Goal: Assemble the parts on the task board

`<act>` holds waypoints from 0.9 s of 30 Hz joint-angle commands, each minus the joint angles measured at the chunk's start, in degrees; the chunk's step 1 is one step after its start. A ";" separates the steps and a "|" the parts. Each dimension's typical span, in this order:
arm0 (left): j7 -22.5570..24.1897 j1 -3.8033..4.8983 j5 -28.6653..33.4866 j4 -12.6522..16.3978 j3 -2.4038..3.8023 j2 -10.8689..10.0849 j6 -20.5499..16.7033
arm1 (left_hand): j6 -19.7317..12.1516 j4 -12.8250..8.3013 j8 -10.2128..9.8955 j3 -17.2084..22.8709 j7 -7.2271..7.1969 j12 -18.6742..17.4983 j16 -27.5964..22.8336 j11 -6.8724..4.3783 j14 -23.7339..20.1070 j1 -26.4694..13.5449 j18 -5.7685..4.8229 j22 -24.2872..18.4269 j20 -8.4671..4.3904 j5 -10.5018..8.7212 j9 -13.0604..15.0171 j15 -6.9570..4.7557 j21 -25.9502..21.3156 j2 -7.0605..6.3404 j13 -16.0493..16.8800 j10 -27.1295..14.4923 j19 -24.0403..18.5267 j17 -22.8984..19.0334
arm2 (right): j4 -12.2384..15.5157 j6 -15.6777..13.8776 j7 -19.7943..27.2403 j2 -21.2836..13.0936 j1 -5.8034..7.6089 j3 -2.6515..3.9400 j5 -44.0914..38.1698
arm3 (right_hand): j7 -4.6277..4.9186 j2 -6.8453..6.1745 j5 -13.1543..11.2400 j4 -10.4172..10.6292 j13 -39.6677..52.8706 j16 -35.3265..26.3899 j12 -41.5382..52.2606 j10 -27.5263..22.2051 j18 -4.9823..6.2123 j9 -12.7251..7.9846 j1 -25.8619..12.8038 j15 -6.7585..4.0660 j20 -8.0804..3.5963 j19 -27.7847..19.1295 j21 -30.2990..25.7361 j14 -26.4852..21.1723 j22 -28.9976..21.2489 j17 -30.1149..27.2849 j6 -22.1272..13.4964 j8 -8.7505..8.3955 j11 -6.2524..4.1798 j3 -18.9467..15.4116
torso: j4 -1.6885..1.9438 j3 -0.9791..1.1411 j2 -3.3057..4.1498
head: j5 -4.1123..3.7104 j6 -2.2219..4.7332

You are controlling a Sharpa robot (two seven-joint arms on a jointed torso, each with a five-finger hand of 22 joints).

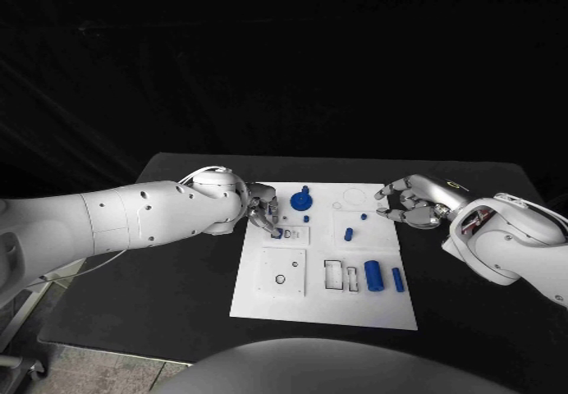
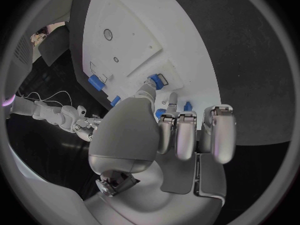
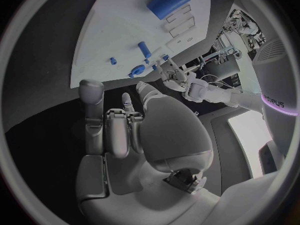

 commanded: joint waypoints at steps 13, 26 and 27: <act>1.84 -0.51 2.04 -0.05 -0.31 0.40 2.84 | 1.86 -0.57 -0.31 4.31 -0.13 -0.08 0.14 0.14 6.03 1.97 0.08 13.02 0.34 12.20 -5.28 0.24 -0.57 3.61 15.09 6.10 1.25 15.10 | -0.15 1.49 -0.43 -0.05 -0.12 0.01 0.73 | 0.08 0.56 3.30 -0.76 12.86 -0.44 -0.28 4.25 -0.40 -0.61 1.21 0.39 -0.01 -0.24 -0.93 3.82 0.01 1.93 0.52 -0.24 0.50 1.71 | -0.01 -0.01 0.03 | -0.14 0.01; 2.20 -0.51 2.63 -0.14 -0.31 0.65 3.64 | 1.85 -1.71 -0.25 8.09 0.22 -0.08 0.14 0.46 6.03 2.53 0.14 13.08 0.51 11.86 -8.46 0.44 -0.91 2.12 15.09 6.10 1.03 15.10 | -0.35 2.16 -0.56 0.02 -0.27 0.01 1.22 | 0.11 0.68 3.90 -0.96 12.83 -0.50 -0.31 4.22 -0.37 -0.73 1.37 0.40 -0.01 -0.27 -1.16 3.80 -0.02 1.80 0.53 -0.28 0.51 2.12 | 0.06 -0.01 0.00 | -0.18 0.01; 2.21 -0.51 2.65 -0.14 -0.31 0.65 3.56 | 1.96 -1.59 -0.22 8.01 0.23 -0.08 0.14 0.52 6.03 2.04 0.14 13.08 0.60 10.03 -8.77 0.48 -0.94 1.65 15.09 6.10 1.01 15.10 | -0.40 2.17 -0.56 0.03 -0.28 0.01 1.23 | 0.11 0.68 3.90 -0.96 12.83 -0.50 -0.31 4.22 -0.37 -0.73 1.37 0.40 -0.01 -0.27 -1.16 3.80 -0.02 1.80 0.53 -0.28 0.51 2.12 | 0.06 -0.01 -0.01 | -0.22 0.01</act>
